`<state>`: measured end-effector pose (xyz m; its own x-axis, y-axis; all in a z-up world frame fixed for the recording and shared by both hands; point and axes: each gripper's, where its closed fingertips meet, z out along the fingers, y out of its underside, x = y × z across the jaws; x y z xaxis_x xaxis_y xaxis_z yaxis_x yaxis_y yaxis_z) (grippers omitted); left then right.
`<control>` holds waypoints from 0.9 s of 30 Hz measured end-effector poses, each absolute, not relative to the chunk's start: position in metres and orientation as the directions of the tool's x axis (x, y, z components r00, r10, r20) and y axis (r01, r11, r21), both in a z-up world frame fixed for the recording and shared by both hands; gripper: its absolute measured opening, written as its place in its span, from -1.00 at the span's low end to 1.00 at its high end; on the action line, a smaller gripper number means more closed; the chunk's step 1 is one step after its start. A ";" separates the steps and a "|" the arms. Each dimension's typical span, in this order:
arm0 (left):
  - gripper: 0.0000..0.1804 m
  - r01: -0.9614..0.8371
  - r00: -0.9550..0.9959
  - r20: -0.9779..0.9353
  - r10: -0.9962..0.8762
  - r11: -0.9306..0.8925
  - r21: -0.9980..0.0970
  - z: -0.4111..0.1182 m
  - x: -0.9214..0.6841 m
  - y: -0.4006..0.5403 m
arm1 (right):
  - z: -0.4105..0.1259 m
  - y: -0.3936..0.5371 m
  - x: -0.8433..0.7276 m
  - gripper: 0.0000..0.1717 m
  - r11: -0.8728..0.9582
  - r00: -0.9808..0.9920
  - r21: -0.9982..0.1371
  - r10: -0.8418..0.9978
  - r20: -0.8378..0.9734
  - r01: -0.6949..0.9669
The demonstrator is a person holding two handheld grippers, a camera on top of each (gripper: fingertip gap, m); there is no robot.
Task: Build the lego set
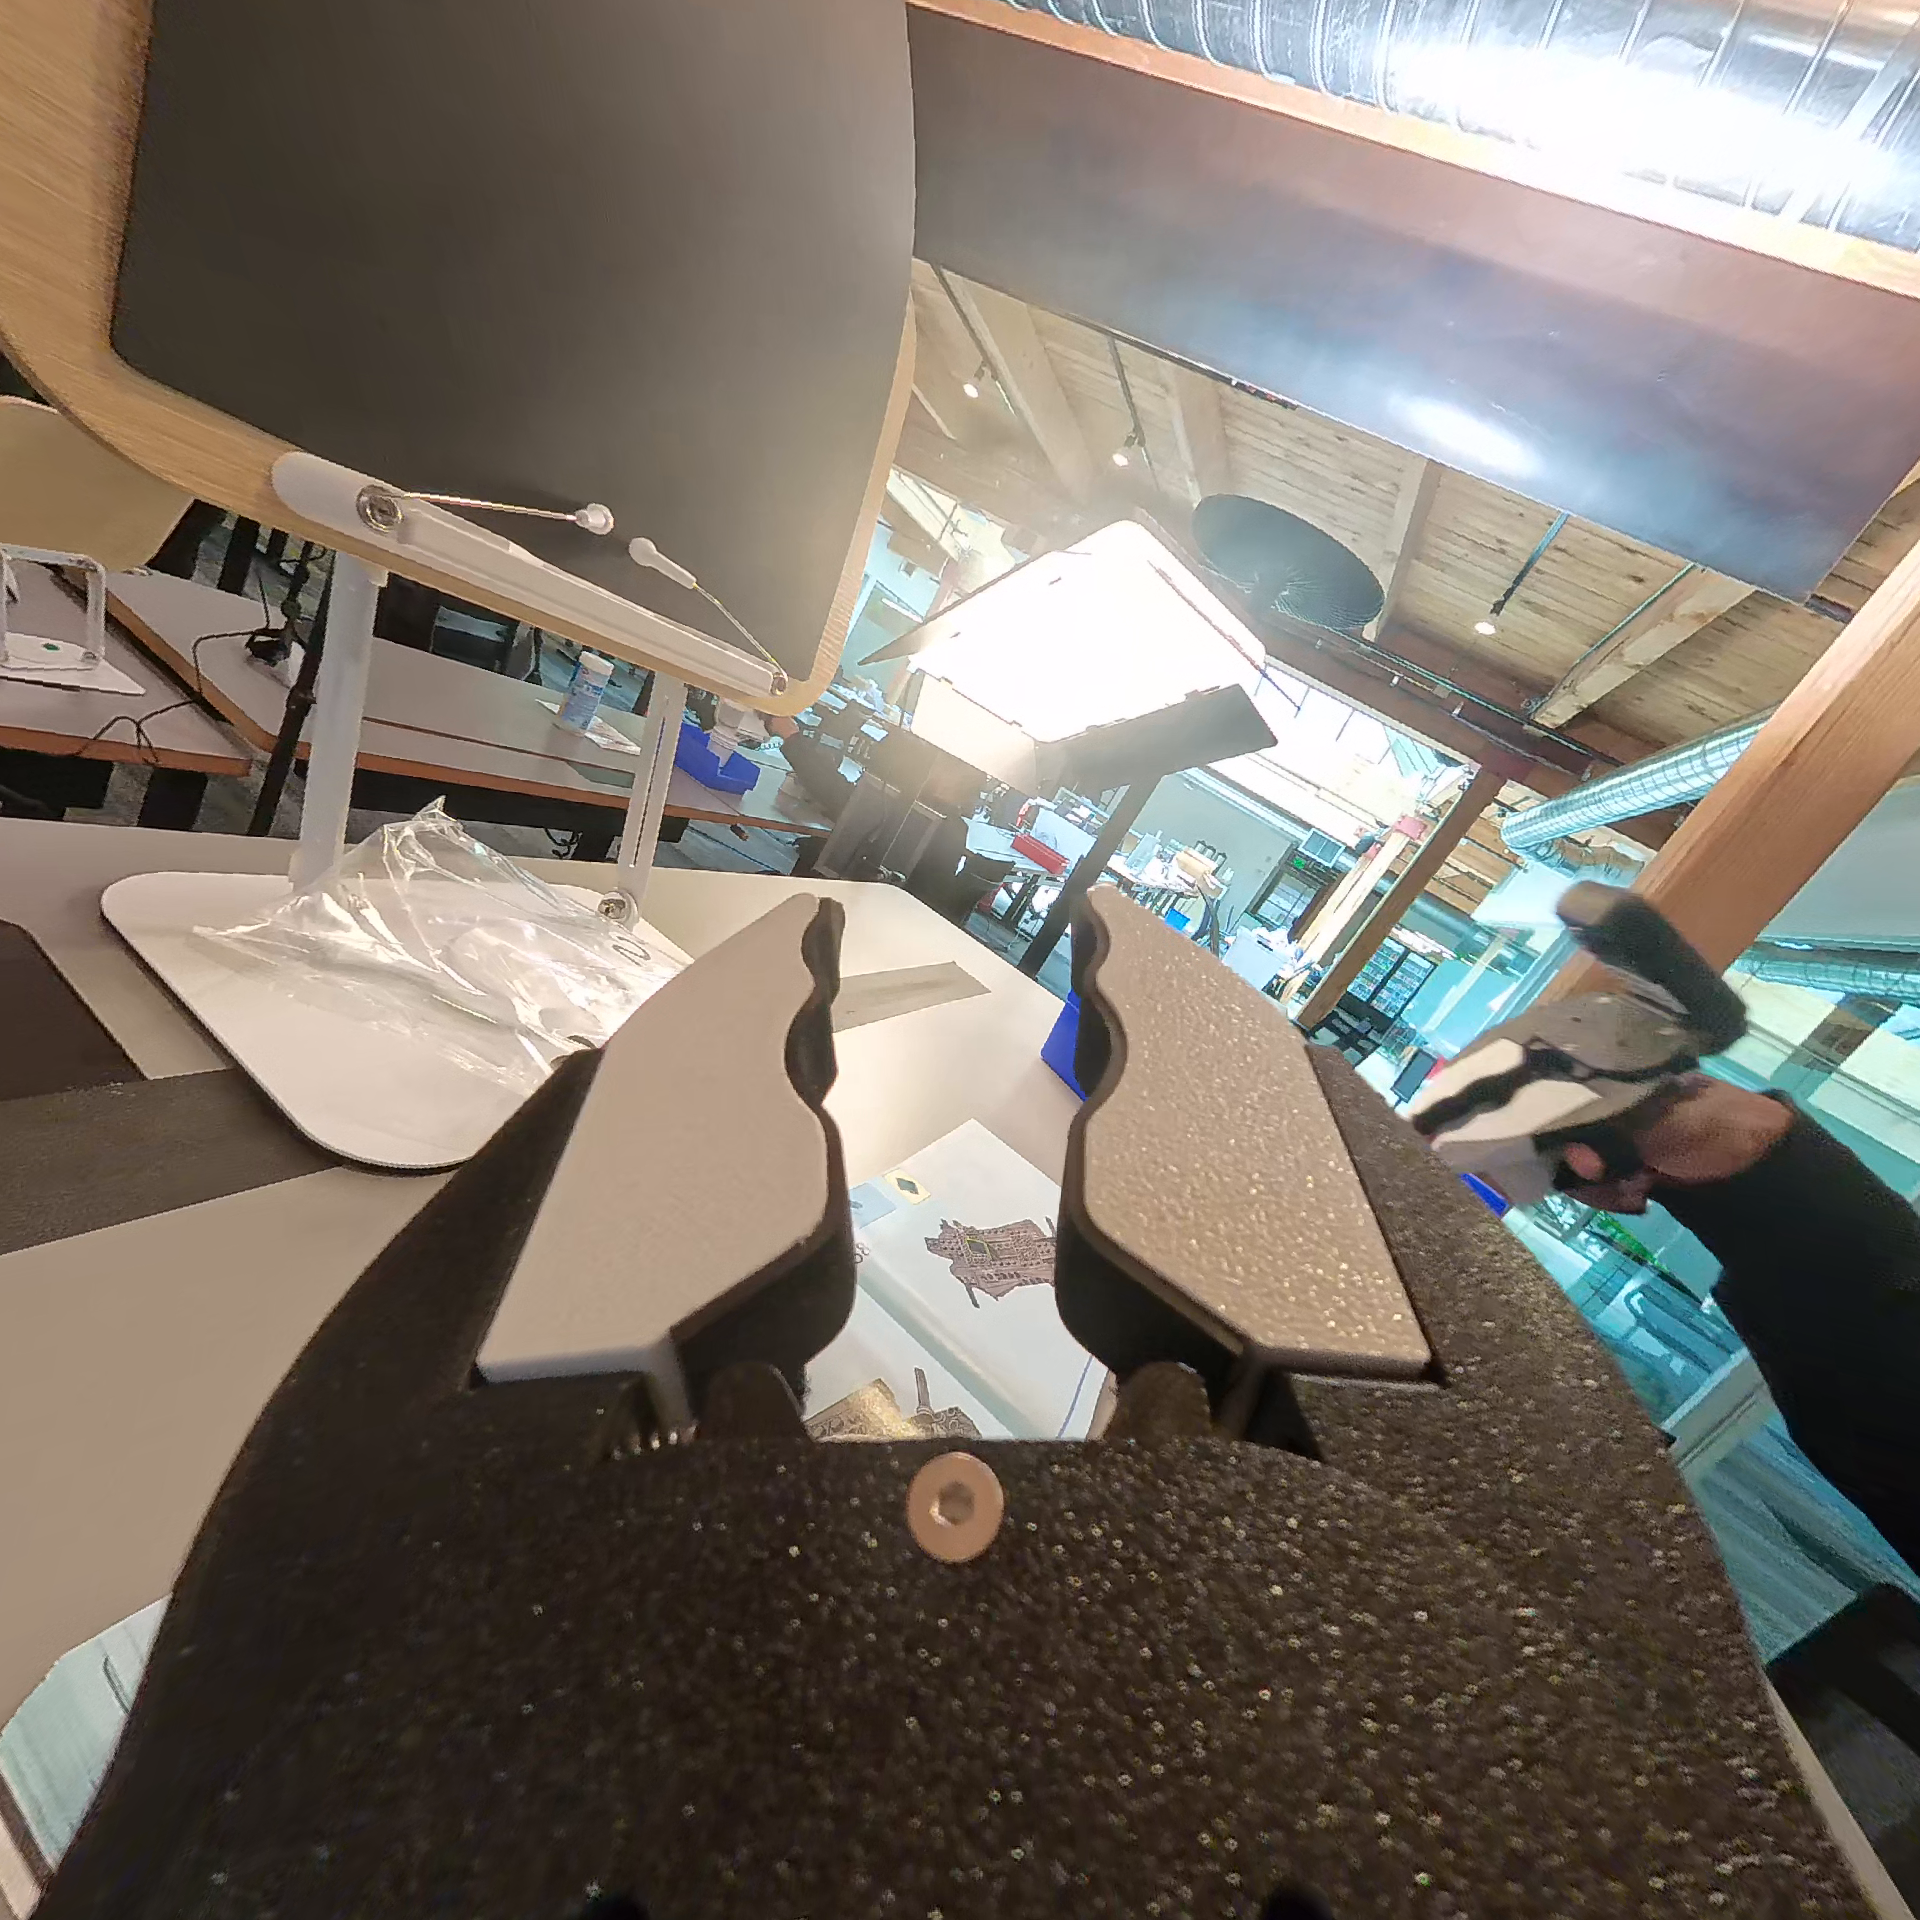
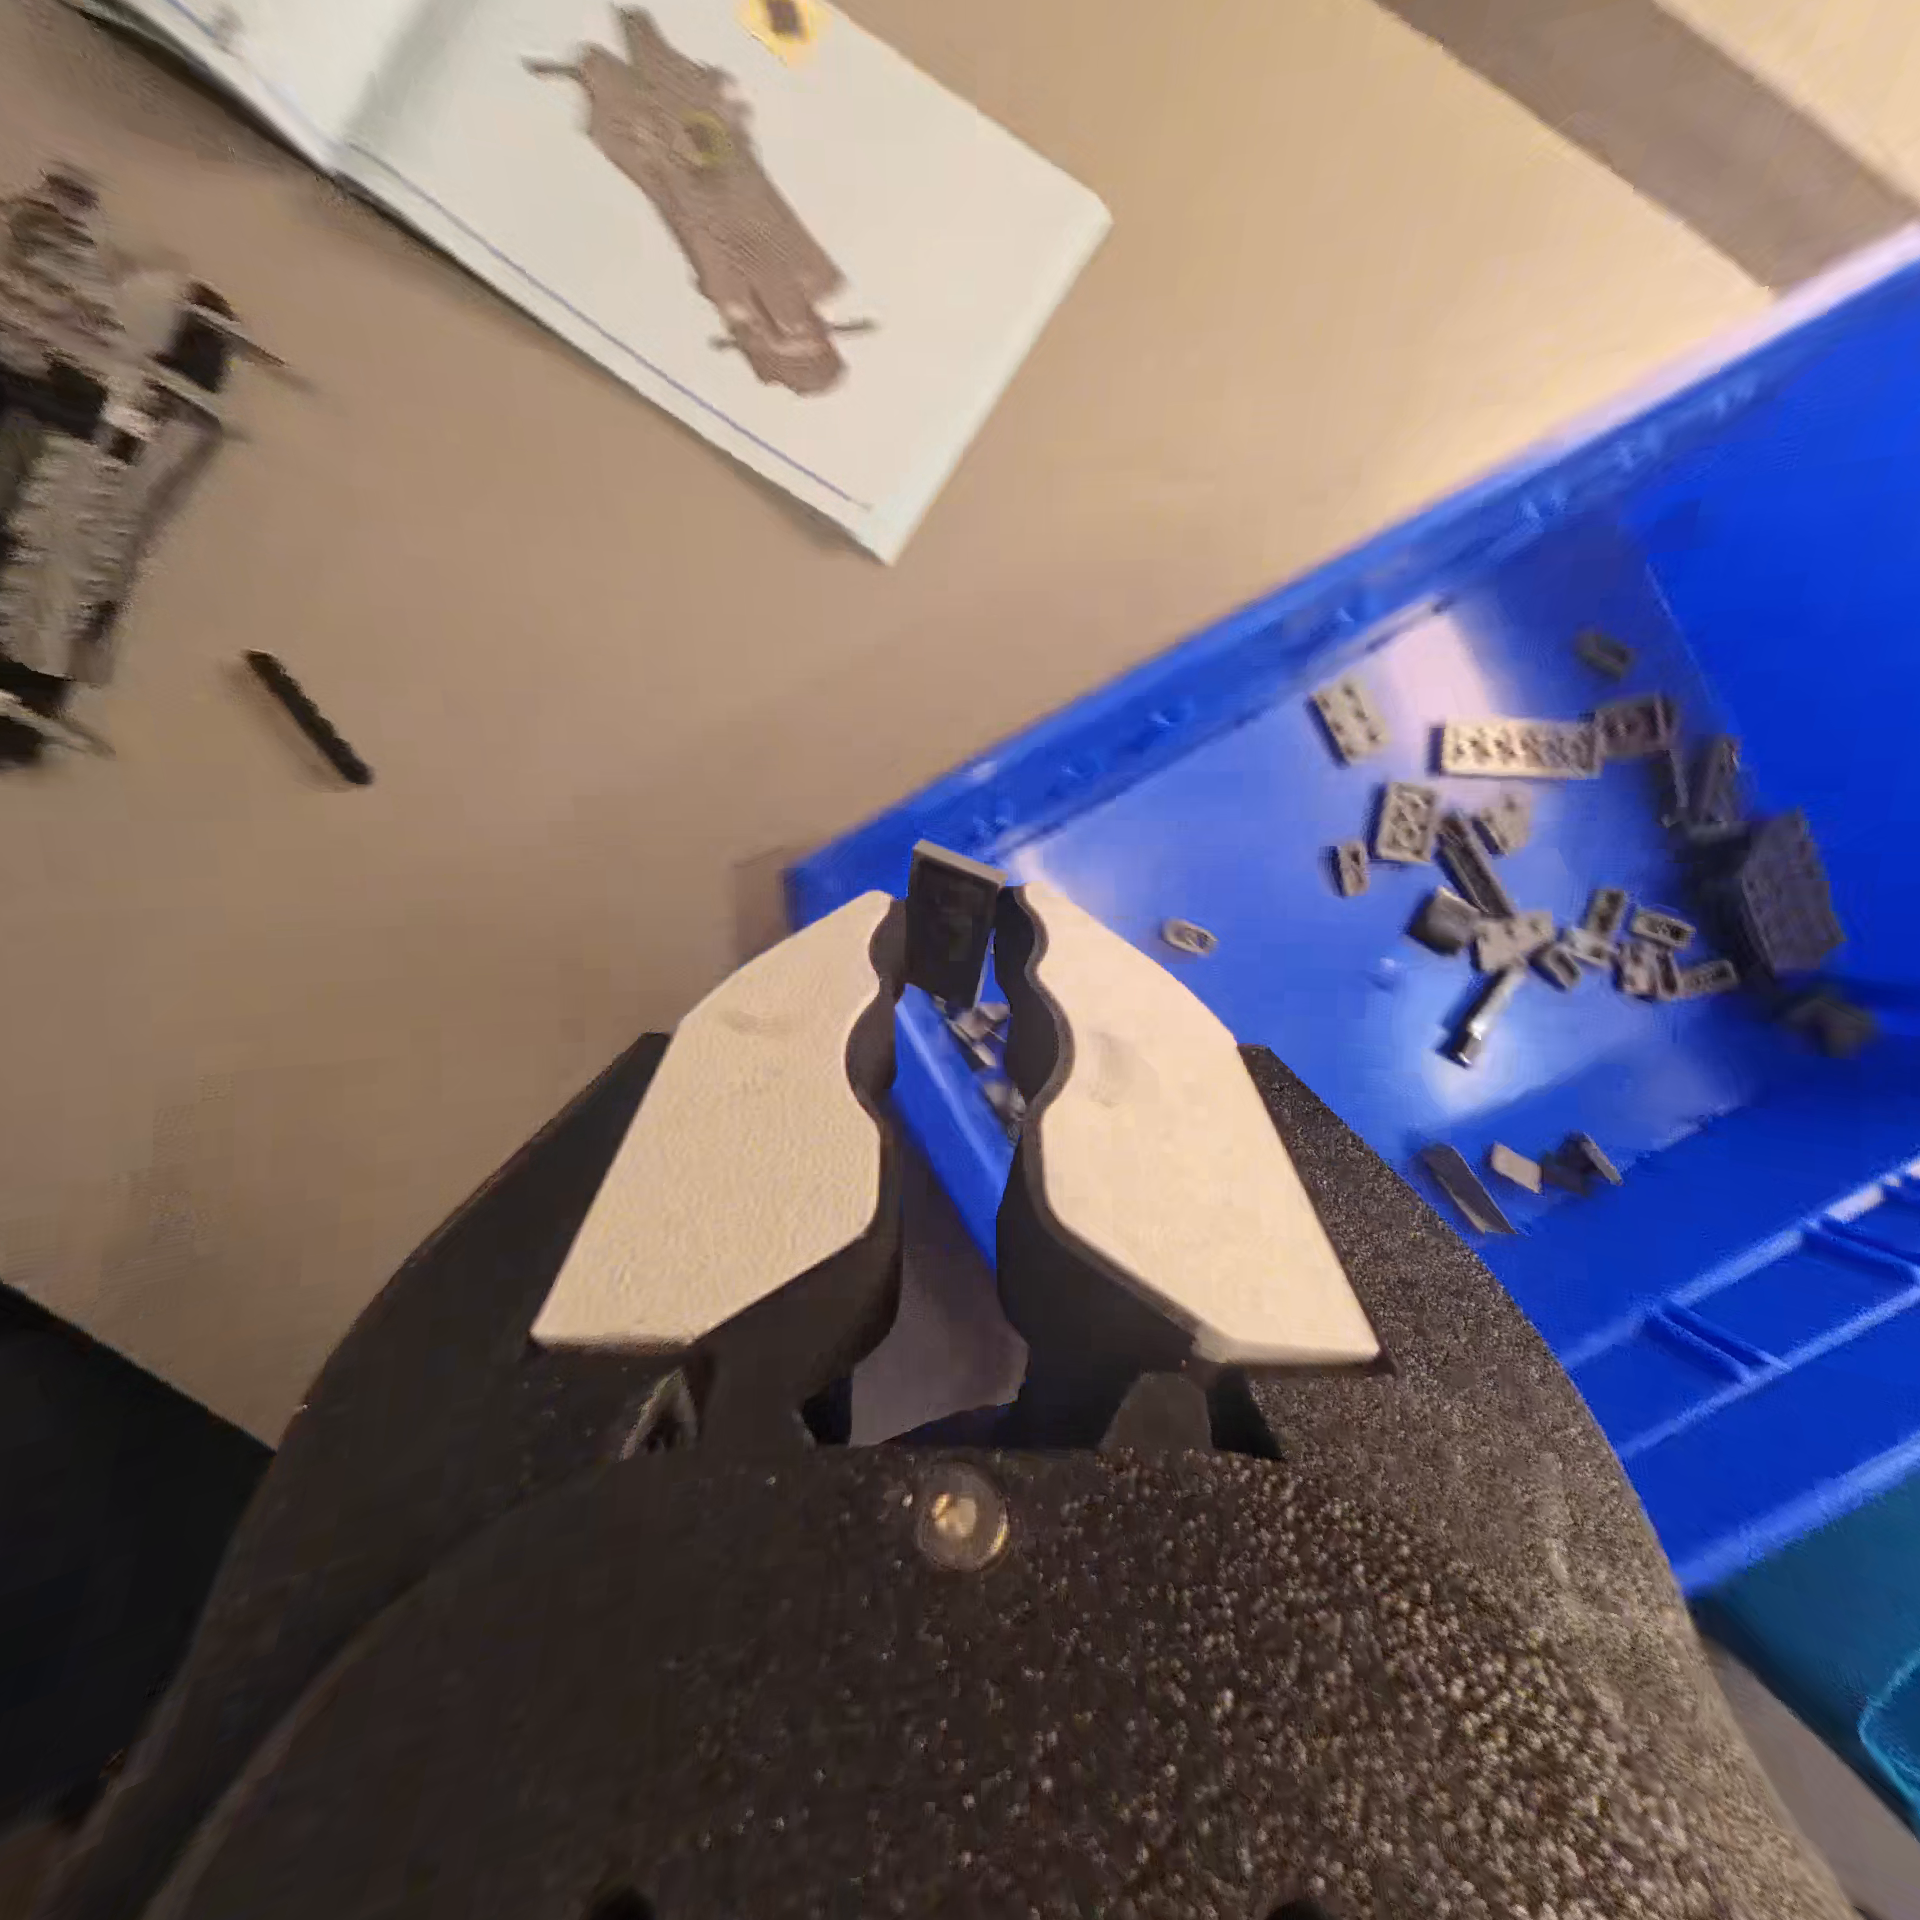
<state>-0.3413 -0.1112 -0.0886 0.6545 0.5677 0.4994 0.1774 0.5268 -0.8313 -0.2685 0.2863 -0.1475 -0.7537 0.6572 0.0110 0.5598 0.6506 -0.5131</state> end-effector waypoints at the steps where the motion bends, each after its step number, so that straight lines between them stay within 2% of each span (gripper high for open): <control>1: -0.52 0.179 0.655 0.498 0.569 0.523 -0.834 -0.089 -0.342 -0.110 | -0.145 0.268 -0.257 -0.81 0.657 -0.772 -0.539 0.636 0.019 0.528; 6: -0.52 0.190 0.658 0.490 0.571 0.504 -0.842 -0.092 -0.342 -0.103 | -0.163 0.181 -0.216 -0.81 0.688 -0.856 -0.599 0.517 0.006 0.411; 11: -0.52 0.193 0.656 0.488 0.576 0.496 -0.846 -0.093 -0.340 -0.102 | -0.190 0.113 -0.218 -0.81 0.544 -0.864 -0.749 0.498 -0.074 0.378; 13: -0.52 0.188 0.653 0.486 0.581 0.497 -0.847 -0.093 -0.339 -0.105 | -0.195 0.105 -0.217 -0.80 0.517 -0.863 -0.790 0.504 -0.031 0.330; 17: -0.52 0.181 0.648 0.493 0.580 0.511 -0.840 -0.091 -0.339 -0.111 | -0.208 0.108 -0.206 -0.71 0.531 -0.875 -0.783 0.483 -0.034 0.324; 27: -0.52 0.187 0.653 0.495 0.573 0.511 -0.839 -0.091 -0.341 -0.109 | -0.222 0.138 -0.206 -0.71 0.522 -0.835 -0.754 0.547 -0.063 0.399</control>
